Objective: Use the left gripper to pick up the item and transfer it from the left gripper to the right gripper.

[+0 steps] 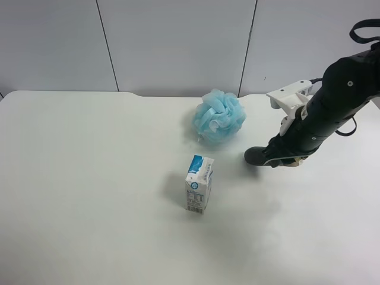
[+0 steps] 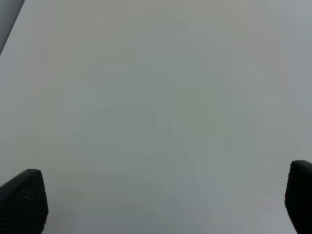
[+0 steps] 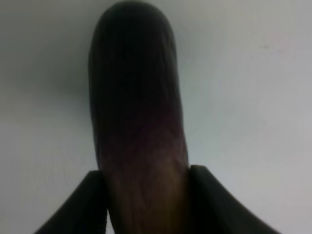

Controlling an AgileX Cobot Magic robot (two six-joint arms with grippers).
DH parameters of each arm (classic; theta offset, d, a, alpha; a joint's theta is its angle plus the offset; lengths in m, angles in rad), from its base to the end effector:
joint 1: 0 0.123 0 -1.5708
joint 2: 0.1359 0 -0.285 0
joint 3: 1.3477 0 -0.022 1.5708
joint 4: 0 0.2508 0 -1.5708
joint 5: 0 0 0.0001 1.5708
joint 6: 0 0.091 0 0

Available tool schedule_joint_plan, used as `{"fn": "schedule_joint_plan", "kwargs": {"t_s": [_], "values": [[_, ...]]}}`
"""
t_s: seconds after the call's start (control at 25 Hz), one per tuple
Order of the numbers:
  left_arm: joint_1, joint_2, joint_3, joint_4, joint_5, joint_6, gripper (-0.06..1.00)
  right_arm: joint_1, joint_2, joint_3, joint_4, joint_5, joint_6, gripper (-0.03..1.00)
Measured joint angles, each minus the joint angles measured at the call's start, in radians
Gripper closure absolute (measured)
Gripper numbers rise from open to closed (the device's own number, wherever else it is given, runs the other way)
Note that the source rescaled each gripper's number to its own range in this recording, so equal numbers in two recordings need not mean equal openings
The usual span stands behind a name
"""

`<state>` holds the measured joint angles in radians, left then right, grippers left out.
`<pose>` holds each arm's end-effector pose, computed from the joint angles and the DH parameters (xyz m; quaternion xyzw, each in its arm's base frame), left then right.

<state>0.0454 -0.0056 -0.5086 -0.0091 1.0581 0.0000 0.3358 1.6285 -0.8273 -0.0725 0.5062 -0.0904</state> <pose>-0.0066 -0.0010 0.2799 -0.0191 0.8486 0.0075 0.5286 0.2749 0.0925 0.1697 -0.2356 0.9558 -0.0013 0.1758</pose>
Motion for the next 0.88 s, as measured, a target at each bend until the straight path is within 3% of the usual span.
{"fn": "schedule_joint_plan", "kwargs": {"t_s": [0.36, 0.64, 0.72, 0.88], "values": [[0.000, 0.000, 0.000, 0.000, 0.000, 0.000, -0.05, 0.000, 0.011, 0.000, 0.001, 0.052, 0.000, 0.96], [0.000, 0.000, 0.000, 0.000, 0.000, 0.000, -0.05, 0.000, 0.011, 0.000, 0.001, 0.087, -0.001, 0.91], [0.000, 0.000, 0.000, 0.000, 0.000, 0.000, -0.05, 0.000, 0.011, 0.000, 0.001, 0.104, -0.001, 0.84], [0.000, 0.000, 0.000, 0.000, 0.000, 0.000, -0.05, 0.000, 0.011, 0.000, 0.001, 0.121, 0.000, 0.59]]}}
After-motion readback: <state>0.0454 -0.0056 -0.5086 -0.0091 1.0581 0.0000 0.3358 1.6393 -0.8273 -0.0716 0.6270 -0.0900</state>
